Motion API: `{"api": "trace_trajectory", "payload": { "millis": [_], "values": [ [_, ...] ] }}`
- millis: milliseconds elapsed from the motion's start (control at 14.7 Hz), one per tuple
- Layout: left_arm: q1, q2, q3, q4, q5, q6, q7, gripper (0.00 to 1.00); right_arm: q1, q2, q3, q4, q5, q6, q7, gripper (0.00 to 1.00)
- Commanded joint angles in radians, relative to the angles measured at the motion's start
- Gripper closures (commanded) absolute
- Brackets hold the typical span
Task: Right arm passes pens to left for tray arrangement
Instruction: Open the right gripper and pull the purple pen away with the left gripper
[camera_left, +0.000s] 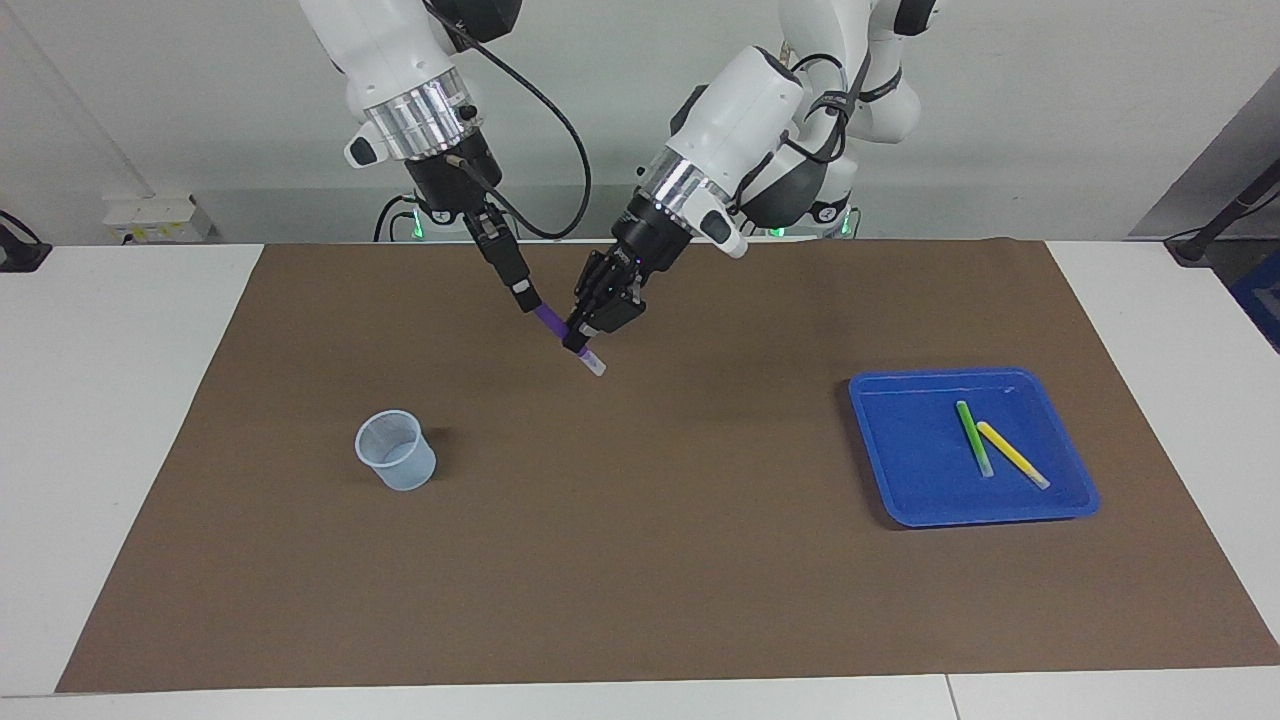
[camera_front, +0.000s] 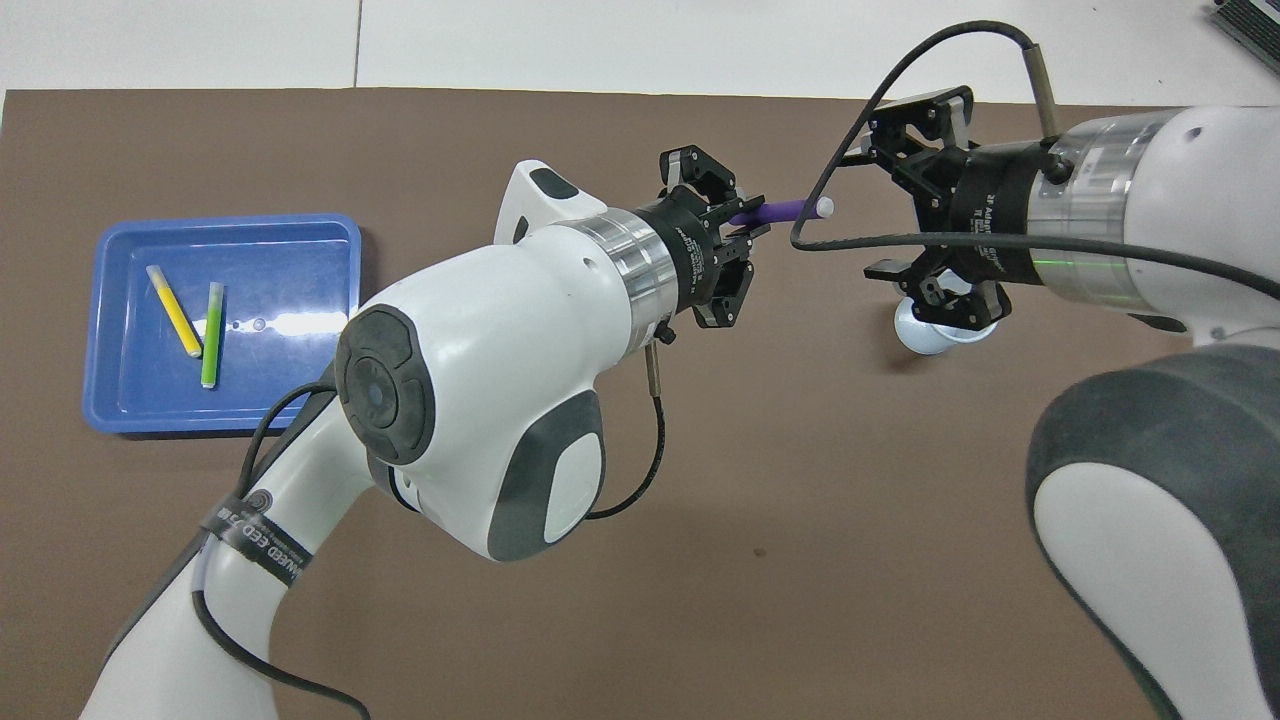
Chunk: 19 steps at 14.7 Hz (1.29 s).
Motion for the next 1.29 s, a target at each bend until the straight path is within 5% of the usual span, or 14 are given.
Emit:
{"api": "trace_trajectory", "payload": {
  "millis": [0, 408, 1224],
  "values": [
    [0.008, 0.011, 0.003, 0.022, 0.036, -0.062, 0.012, 1.0, -0.069, -0.012, 0.003, 0.024, 0.021, -0.067, -0.141, 0.0],
    [0.043, -0.005, 0.006, 0.022, 0.033, -0.251, 0.197, 1.0, -0.219, -0.018, 0.0, 0.022, 0.009, -0.197, -0.523, 0.0],
    [0.308, -0.06, 0.01, -0.002, 0.065, -0.673, 0.771, 1.0, -0.238, -0.022, -0.144, 0.026, -0.069, -0.343, -1.06, 0.0]
  ]
}}
